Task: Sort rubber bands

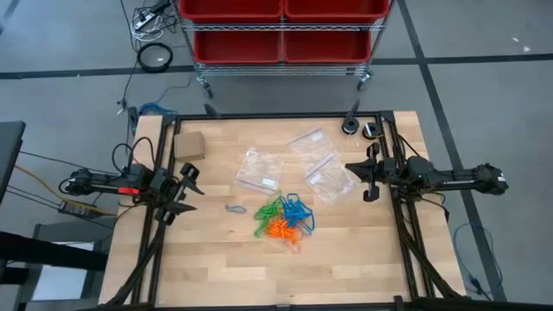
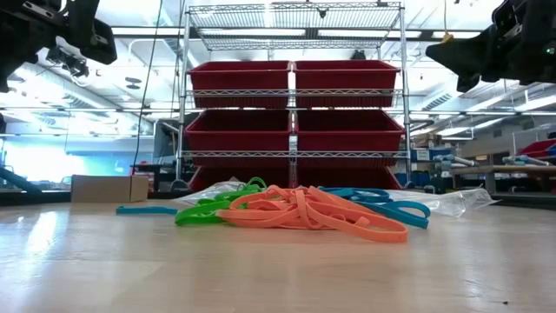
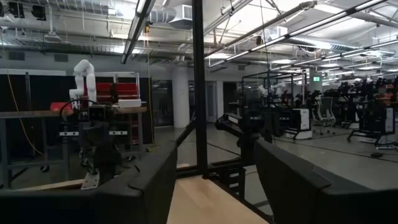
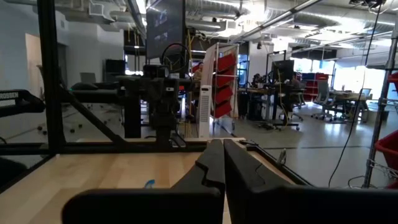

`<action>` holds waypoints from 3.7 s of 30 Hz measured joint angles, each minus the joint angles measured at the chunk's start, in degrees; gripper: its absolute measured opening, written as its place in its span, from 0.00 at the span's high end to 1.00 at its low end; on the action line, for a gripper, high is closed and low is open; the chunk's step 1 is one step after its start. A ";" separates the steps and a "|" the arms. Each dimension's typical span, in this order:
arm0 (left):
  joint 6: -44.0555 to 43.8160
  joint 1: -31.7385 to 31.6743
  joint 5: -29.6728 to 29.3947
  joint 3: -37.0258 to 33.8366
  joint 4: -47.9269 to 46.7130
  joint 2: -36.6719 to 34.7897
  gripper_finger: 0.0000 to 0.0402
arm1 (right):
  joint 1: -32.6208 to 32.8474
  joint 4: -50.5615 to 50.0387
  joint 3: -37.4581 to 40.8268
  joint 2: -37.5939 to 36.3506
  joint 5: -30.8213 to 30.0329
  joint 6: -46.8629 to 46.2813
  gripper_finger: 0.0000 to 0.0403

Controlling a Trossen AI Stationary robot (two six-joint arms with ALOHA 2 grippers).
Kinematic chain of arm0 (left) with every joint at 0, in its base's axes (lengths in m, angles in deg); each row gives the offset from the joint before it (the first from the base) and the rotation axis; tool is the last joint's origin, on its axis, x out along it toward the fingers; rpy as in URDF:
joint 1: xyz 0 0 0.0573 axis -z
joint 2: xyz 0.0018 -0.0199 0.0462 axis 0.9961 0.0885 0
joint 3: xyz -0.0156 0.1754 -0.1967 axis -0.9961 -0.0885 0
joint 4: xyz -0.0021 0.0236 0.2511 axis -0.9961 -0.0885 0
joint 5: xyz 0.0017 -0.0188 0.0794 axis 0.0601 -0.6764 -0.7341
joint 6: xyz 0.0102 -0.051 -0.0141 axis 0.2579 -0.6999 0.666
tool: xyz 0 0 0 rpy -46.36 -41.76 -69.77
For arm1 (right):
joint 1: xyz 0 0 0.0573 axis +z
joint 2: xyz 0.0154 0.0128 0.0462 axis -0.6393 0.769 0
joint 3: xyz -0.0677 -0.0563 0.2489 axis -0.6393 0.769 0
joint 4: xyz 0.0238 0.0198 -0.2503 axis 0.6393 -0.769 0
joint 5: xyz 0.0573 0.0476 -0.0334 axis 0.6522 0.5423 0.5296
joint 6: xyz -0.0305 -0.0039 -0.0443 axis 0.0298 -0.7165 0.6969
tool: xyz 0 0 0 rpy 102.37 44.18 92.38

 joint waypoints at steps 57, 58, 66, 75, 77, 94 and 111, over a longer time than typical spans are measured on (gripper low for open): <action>4.86 0.00 -0.01 0.01 2.58 0.00 0.45 | -0.07 0.02 0.01 -0.01 -4.59 12.98 1.00; 4.85 0.01 -0.01 0.00 2.58 -0.01 0.45 | -0.07 0.01 0.01 -0.01 -4.59 12.98 1.00; 4.85 -0.01 -0.01 0.01 2.58 -0.01 0.45 | -0.07 0.02 0.01 0.00 -4.58 12.94 1.00; 4.86 0.02 -0.01 0.00 2.57 -0.01 0.45 | -0.07 0.02 0.02 -0.01 -4.57 12.92 1.00; 4.87 -0.01 -0.01 0.01 2.58 -0.01 0.45 | -0.07 0.01 0.01 0.00 -4.57 12.92 1.00; 4.85 0.02 0.00 0.01 2.58 0.00 0.45 | -0.07 0.02 0.01 0.00 -4.55 12.92 1.00; 4.87 0.01 -0.01 0.01 2.57 -0.01 0.45 | -0.07 0.03 0.02 0.01 -4.55 12.92 1.00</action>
